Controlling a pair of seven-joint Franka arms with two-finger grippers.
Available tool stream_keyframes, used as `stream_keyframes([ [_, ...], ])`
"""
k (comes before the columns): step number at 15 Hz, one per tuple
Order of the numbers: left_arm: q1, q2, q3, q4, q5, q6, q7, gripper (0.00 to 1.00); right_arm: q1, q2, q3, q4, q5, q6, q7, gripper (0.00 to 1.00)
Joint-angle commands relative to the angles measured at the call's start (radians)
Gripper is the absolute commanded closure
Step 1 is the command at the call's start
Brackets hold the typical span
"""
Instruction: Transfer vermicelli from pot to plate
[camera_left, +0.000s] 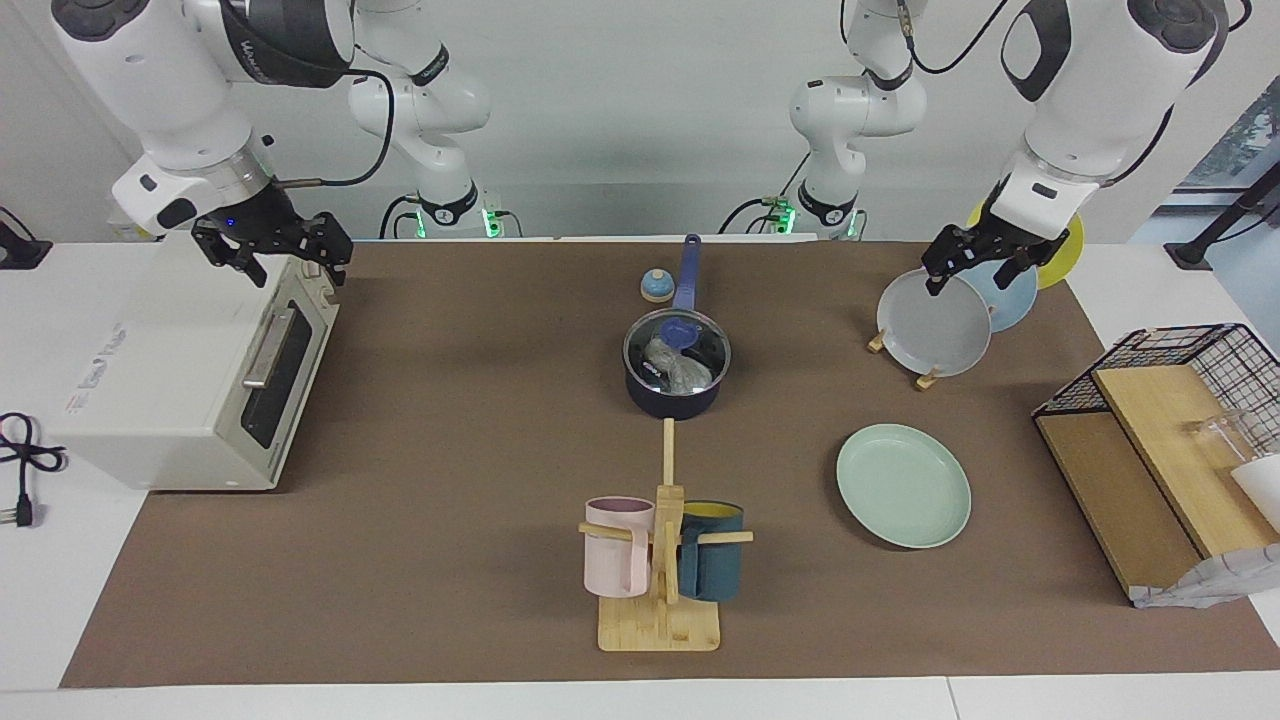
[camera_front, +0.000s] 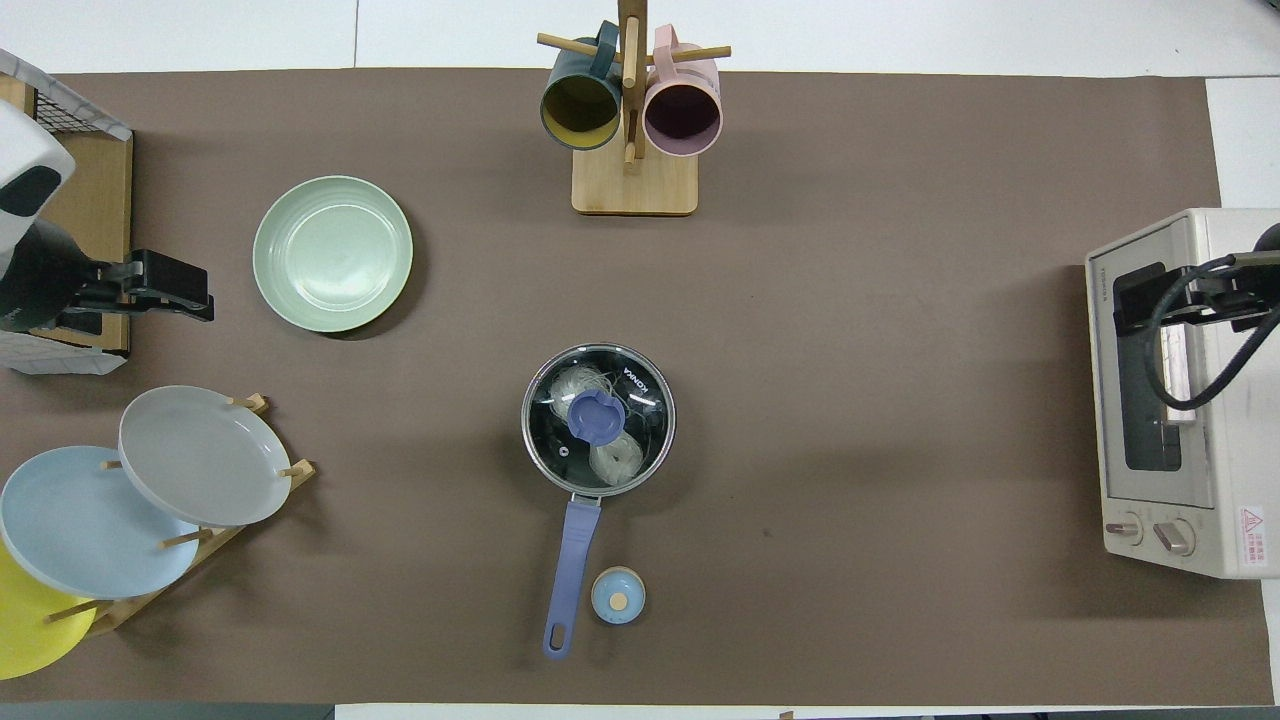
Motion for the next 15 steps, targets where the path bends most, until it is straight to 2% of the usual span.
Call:
stream_keyframes([
  [1,0.012,-0.016,-0.008,-0.012,0.021,-0.009,0.003,0.0,-0.016,0.004,0.012,0.006,-0.003,0.009,-0.018,0.0],
  [11,0.012,-0.016,-0.008,-0.012,0.021,-0.009,0.003,0.0,-0.014,0.003,0.018,0.004,0.034,-0.003,0.004,0.0],
  [14,0.012,-0.016,-0.008,-0.012,0.021,-0.009,0.003,0.0,-0.011,0.016,0.076,0.041,0.095,0.001,0.045,0.0],
  [15,0.012,-0.016,-0.008,-0.012,0.021,-0.009,0.003,0.0,-0.011,0.031,0.125,0.052,0.095,-0.002,0.103,0.0],
])
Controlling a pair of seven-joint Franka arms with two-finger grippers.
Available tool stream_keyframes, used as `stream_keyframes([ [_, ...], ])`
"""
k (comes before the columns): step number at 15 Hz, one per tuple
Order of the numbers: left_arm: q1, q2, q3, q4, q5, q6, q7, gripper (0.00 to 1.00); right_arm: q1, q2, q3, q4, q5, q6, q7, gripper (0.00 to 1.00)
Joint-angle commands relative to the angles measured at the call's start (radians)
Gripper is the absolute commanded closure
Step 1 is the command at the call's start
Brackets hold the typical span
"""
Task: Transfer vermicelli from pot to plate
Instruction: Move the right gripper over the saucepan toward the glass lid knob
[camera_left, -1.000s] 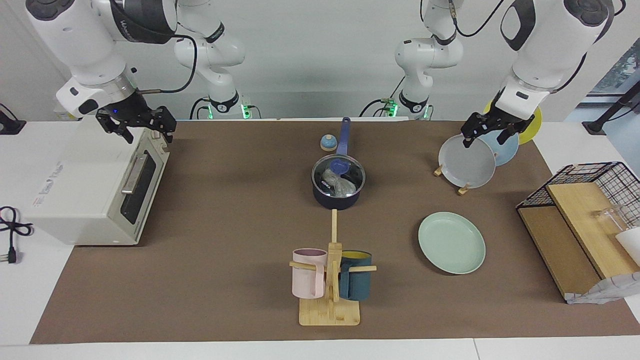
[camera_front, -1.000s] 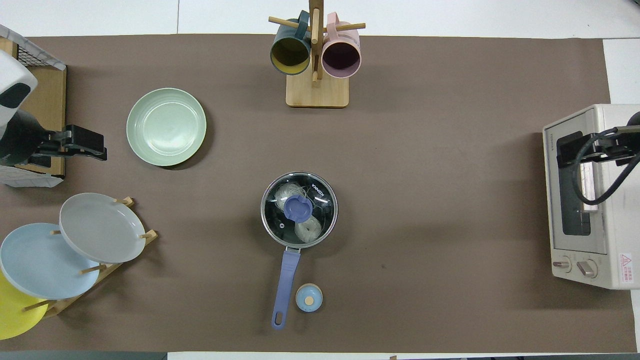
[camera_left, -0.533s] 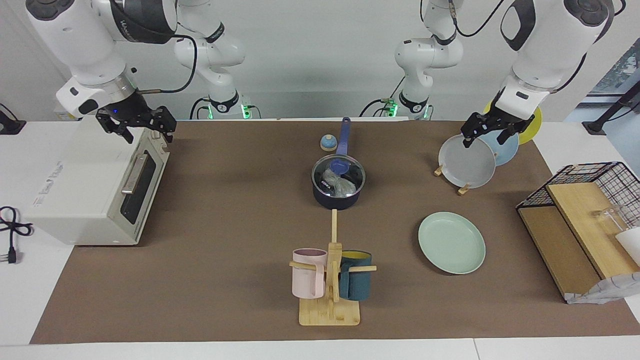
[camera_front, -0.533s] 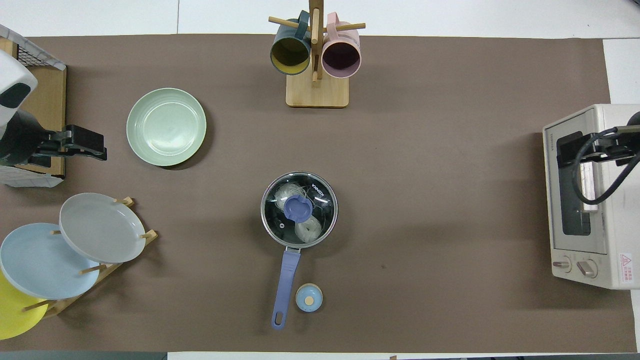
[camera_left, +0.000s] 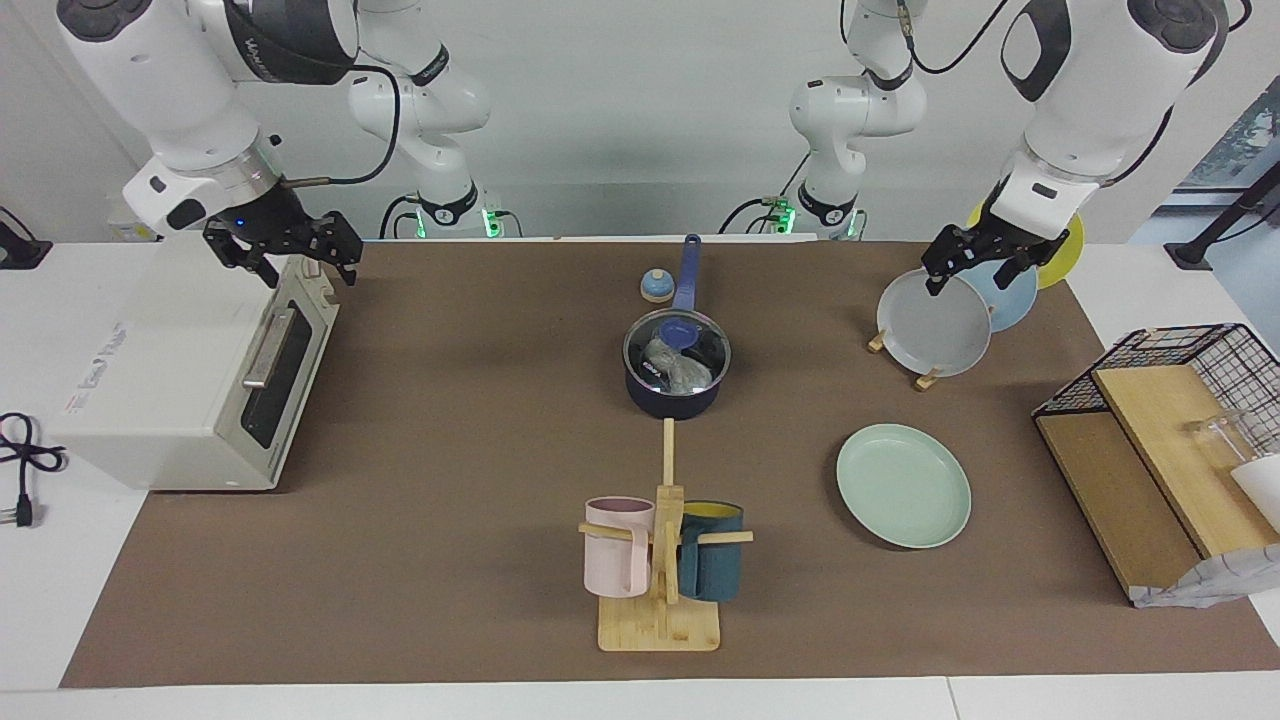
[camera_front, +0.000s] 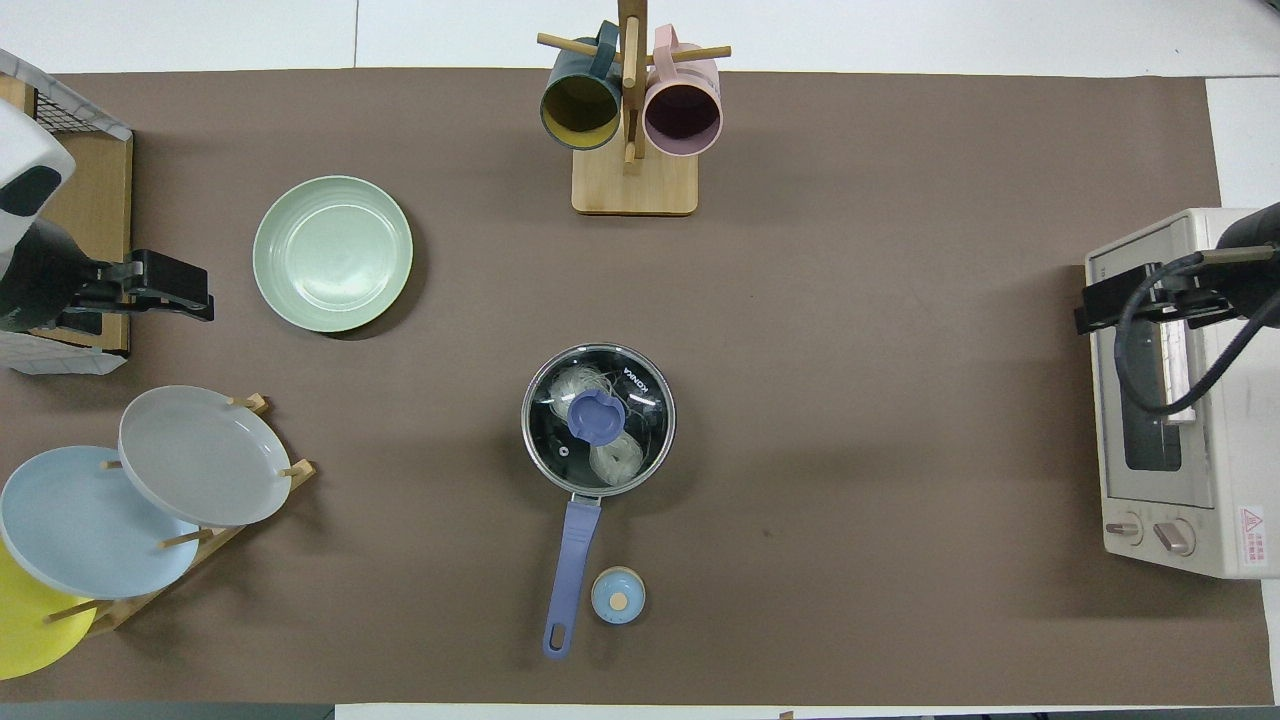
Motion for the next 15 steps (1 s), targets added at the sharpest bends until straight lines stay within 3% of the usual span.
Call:
stream_keyframes([
  [1,0.012,-0.016,-0.008,-0.012,0.021,-0.009,0.003,0.0,-0.011,0.045,0.12,0.061,0.018,-0.011,0.131,0.0],
  [4,0.012,-0.016,-0.008,-0.012,0.021,-0.009,0.003,0.0,-0.011,0.106,0.279,0.131,0.012,-0.003,0.347,0.0],
  [7,0.012,-0.016,-0.008,-0.012,0.021,-0.009,0.003,0.0,0.002,0.221,0.43,0.182,-0.026,0.059,0.564,0.0],
  [11,0.012,-0.016,-0.008,-0.012,0.021,-0.009,0.003,0.0,0.024,0.382,0.678,0.214,-0.243,0.199,0.89,0.0],
  [15,0.0,-0.017,-0.011,-0.012,0.021,-0.014,0.0,0.0,0.067,0.432,0.726,0.165,-0.308,0.294,0.998,0.0],
])
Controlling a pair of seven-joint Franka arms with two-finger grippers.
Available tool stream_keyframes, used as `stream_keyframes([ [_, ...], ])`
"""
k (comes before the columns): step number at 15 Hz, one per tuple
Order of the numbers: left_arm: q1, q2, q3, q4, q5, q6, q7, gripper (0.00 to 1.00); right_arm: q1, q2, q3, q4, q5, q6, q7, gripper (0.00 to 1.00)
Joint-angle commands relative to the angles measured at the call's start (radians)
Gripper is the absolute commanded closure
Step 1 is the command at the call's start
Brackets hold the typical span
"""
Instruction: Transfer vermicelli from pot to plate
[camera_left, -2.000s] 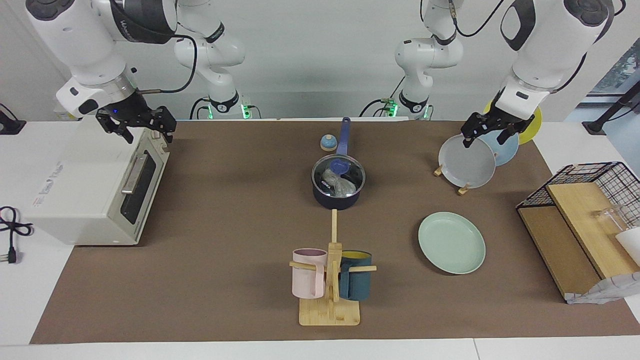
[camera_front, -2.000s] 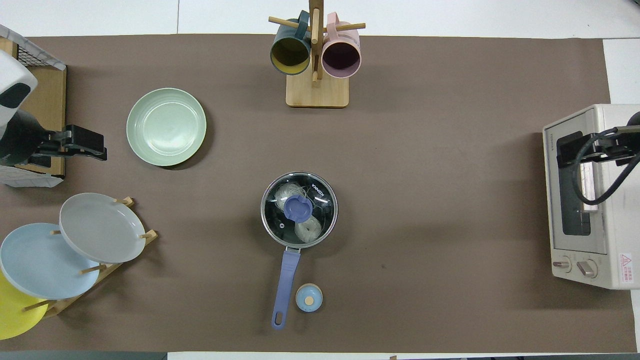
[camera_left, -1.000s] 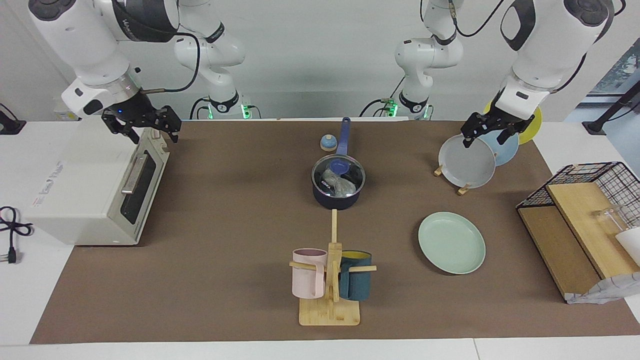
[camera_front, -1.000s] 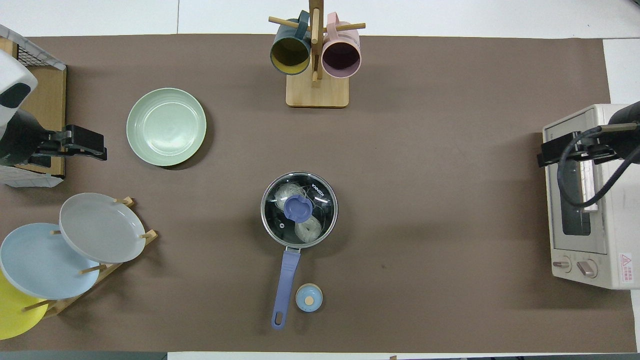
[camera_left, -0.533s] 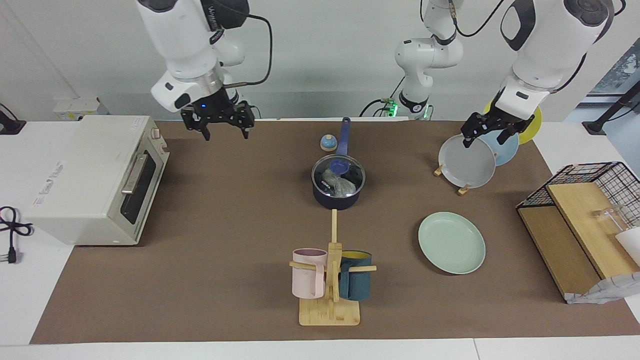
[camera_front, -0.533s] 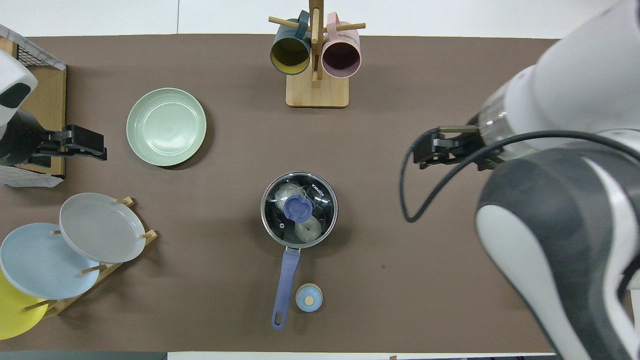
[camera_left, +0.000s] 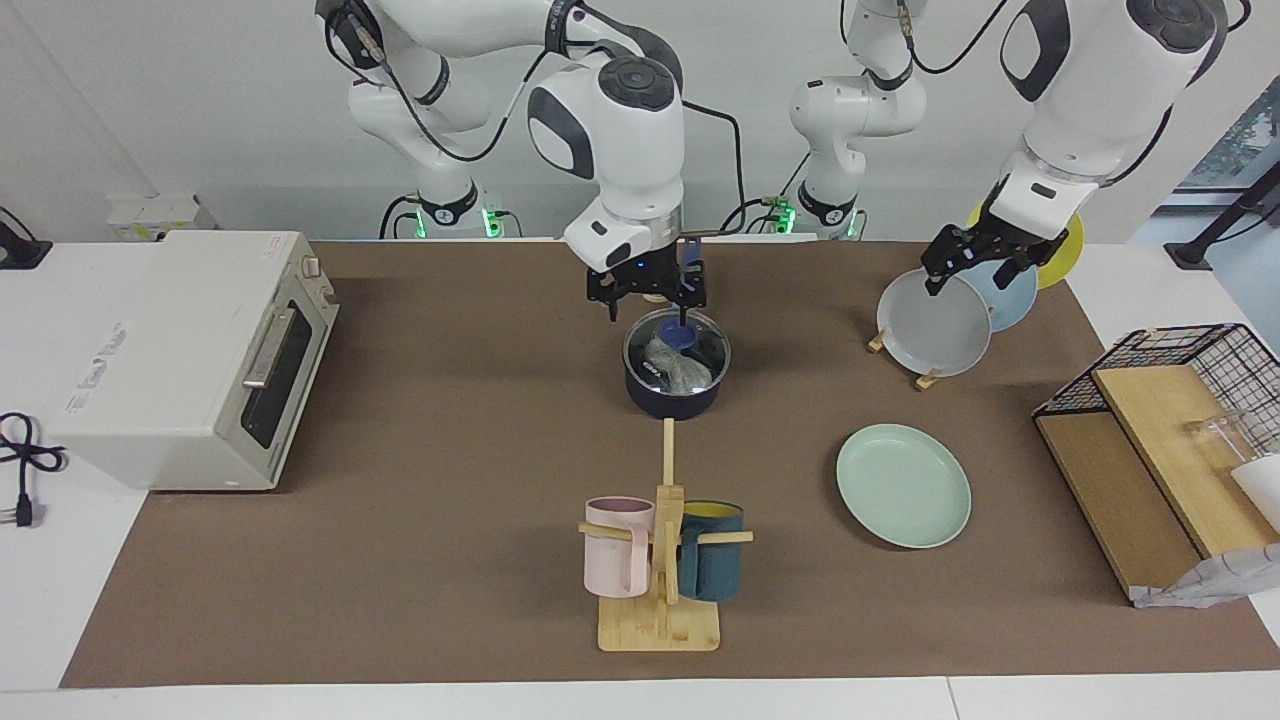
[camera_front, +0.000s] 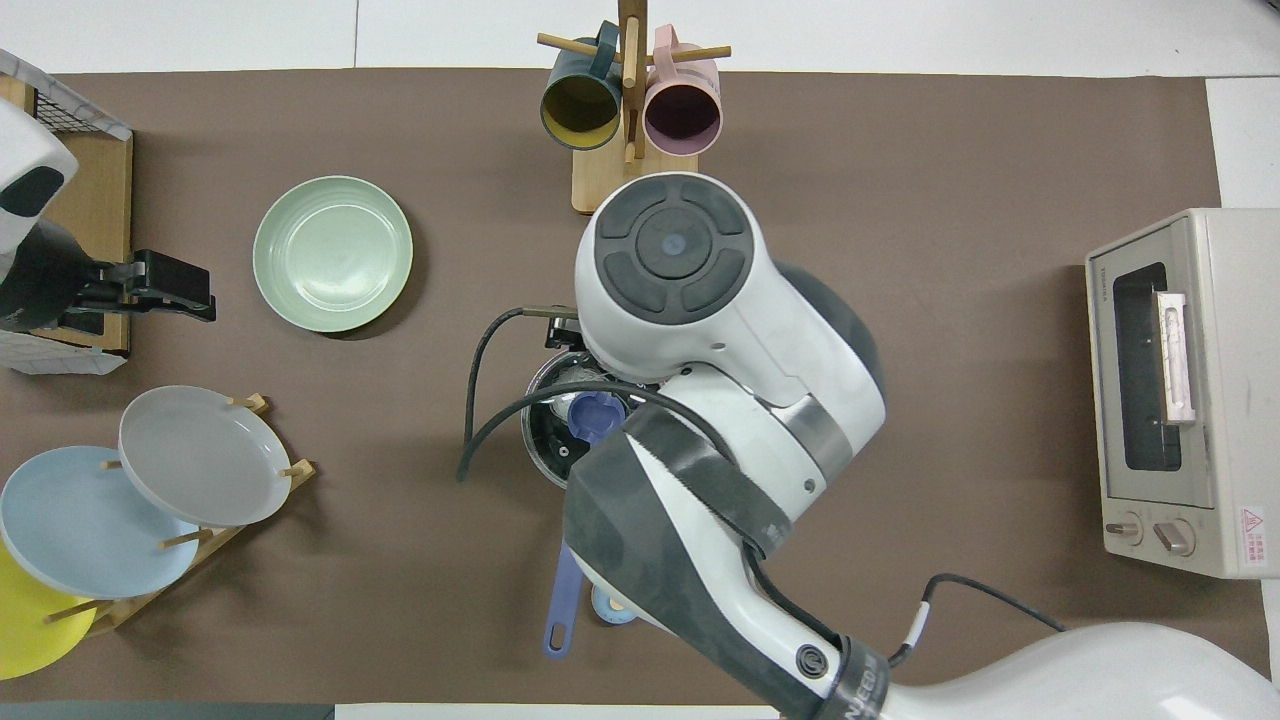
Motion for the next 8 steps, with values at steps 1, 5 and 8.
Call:
stream_keyframes([
  [1,-0.001,-0.016,-0.006,-0.012,0.021,-0.012,-0.001,0.0,0.034,0.063,0.019,0.005,-0.066,0.039,0.085,0.0],
  [5,0.008,-0.016,-0.006,-0.012,0.02,-0.005,-0.001,0.0,0.056,0.102,0.036,-0.056,-0.128,0.063,0.15,0.0],
  [8,0.011,-0.016,-0.005,-0.012,0.021,-0.001,-0.001,0.0,0.056,0.101,0.036,-0.107,-0.134,0.103,0.155,0.0],
])
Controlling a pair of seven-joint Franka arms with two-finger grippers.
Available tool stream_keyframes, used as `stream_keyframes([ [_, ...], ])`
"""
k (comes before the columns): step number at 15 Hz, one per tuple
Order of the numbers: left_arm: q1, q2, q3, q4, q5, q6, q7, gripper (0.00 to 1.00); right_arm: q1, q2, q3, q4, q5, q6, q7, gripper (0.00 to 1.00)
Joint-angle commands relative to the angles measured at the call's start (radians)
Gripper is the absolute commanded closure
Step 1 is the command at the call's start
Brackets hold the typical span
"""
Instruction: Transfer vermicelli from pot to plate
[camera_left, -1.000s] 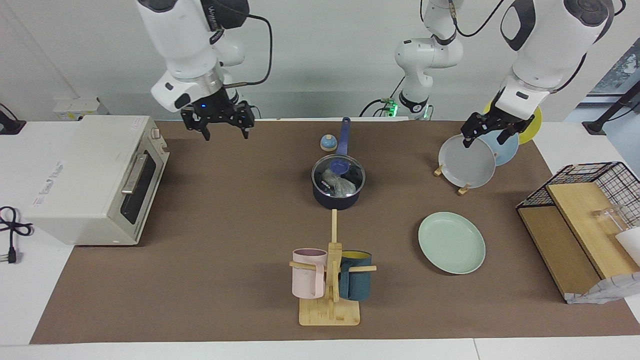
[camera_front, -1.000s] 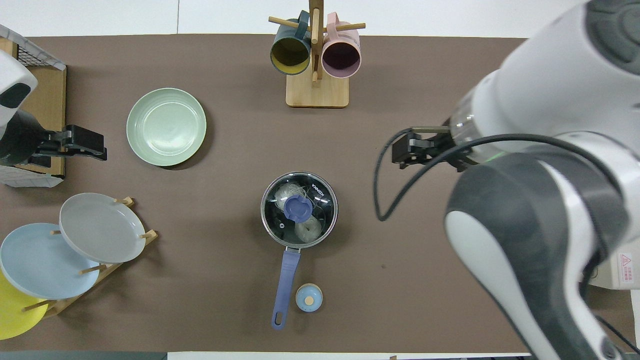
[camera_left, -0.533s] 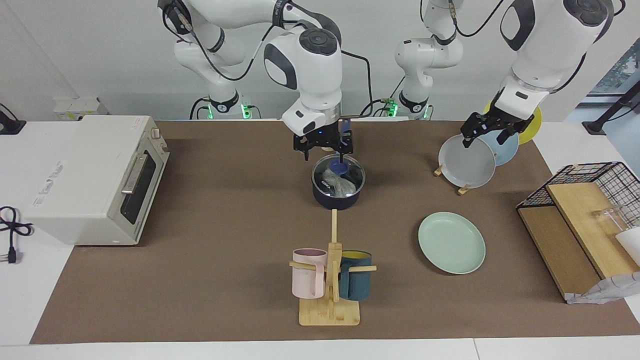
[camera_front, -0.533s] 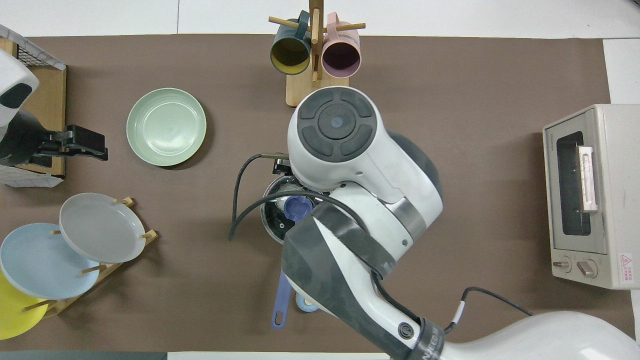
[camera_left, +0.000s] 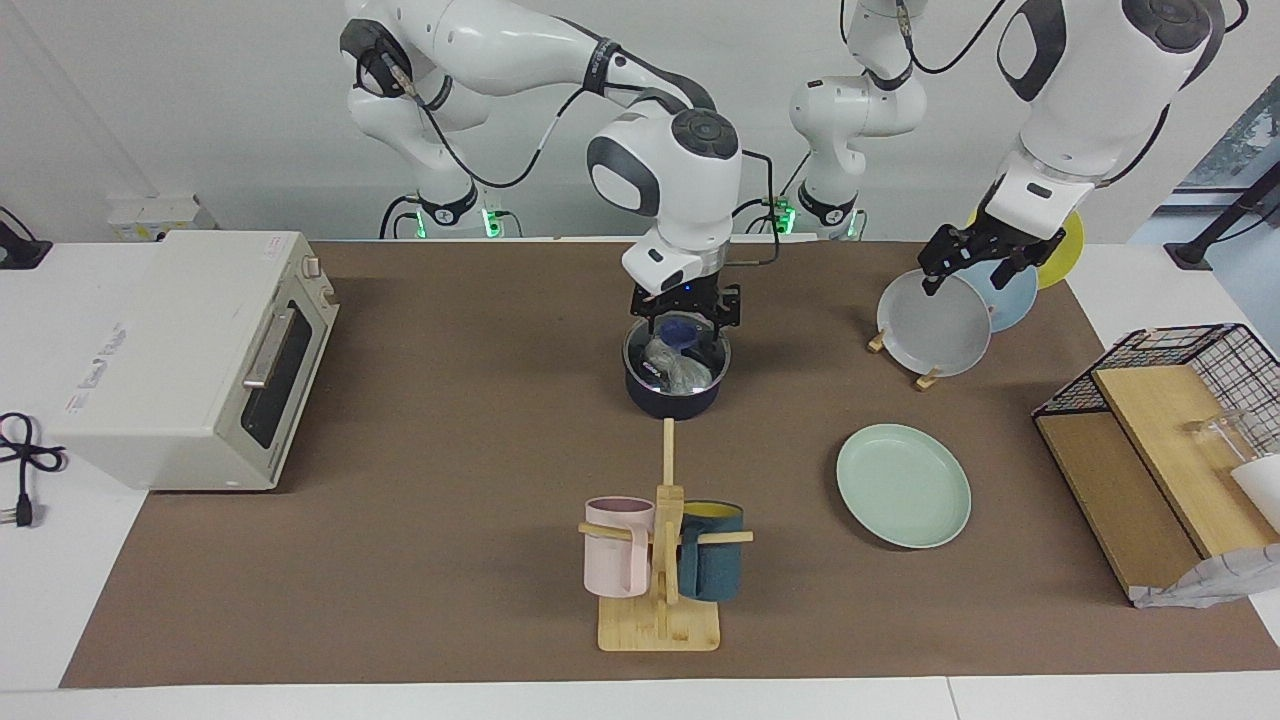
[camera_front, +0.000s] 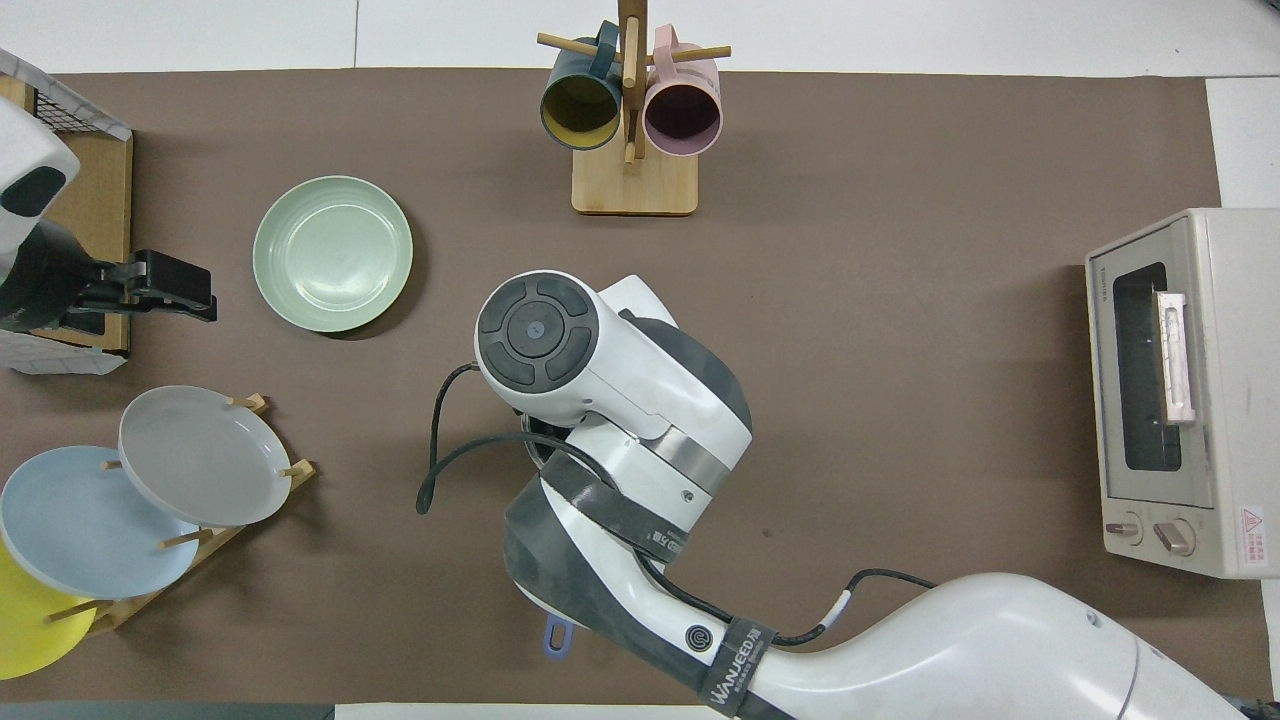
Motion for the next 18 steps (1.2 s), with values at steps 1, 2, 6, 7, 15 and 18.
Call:
stream_keyframes([
  [1,0.011,-0.016,-0.006,-0.012,0.021,-0.001,-0.001,0.0,-0.026,-0.017,0.024,-0.063,-0.02,0.039,0.02,0.0],
  [2,0.012,-0.016,-0.006,-0.012,0.021,0.0,-0.001,0.0,-0.027,-0.017,0.026,-0.065,-0.02,0.039,0.019,0.0],
  [6,0.011,-0.016,-0.006,-0.012,0.021,0.003,-0.001,0.0,-0.031,-0.016,0.04,-0.068,-0.02,0.029,0.02,0.0],
  [7,0.011,-0.016,-0.006,-0.012,0.021,0.003,-0.001,0.0,-0.031,-0.016,0.046,-0.069,-0.02,0.026,0.02,0.01],
  [15,0.002,-0.016,-0.008,-0.014,0.02,0.0,-0.001,0.0,-0.04,-0.017,0.052,-0.085,-0.02,0.027,0.015,0.28],
  [18,-0.002,-0.017,-0.009,-0.017,0.018,0.002,0.0,0.0,-0.04,-0.019,0.052,-0.085,-0.02,0.026,0.009,0.46],
])
